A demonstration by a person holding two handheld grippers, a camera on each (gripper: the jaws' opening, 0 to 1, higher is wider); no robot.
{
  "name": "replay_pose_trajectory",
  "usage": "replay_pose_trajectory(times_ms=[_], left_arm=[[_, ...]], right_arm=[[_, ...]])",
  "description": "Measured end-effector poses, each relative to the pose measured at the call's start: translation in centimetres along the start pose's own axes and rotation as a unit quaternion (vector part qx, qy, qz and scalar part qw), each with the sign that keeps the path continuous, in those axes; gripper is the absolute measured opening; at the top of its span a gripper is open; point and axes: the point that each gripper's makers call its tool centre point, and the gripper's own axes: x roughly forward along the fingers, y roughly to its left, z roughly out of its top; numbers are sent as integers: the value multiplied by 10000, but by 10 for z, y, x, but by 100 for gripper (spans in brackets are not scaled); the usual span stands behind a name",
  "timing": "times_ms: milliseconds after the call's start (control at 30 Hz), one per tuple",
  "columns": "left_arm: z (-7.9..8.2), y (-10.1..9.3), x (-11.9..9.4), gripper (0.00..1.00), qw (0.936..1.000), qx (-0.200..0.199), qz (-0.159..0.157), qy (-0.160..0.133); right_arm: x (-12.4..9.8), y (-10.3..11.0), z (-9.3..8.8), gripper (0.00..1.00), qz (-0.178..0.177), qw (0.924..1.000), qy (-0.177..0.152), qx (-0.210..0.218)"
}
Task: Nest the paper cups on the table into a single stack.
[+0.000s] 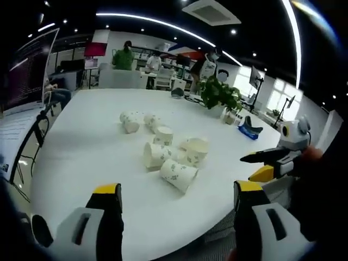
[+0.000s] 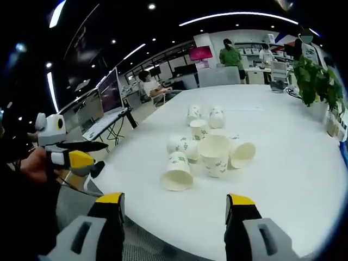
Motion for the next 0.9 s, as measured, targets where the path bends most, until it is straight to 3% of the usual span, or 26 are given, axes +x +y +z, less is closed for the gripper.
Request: replay_pose_trajectory(times_ms=[333,633,900], left_arm=[[-7,-6,23,82,9998,22,-176,92],[-2,-14,27,82,9995,64,-287,73],[-1,-7,23,83,9997,81,-236,72]], right_arm=[[1,4,-1,76,55,9998,70,-156],[2,0,-3,76,56,9998,114,-154],[4,-4,-3,76,45,9999,82,-144]])
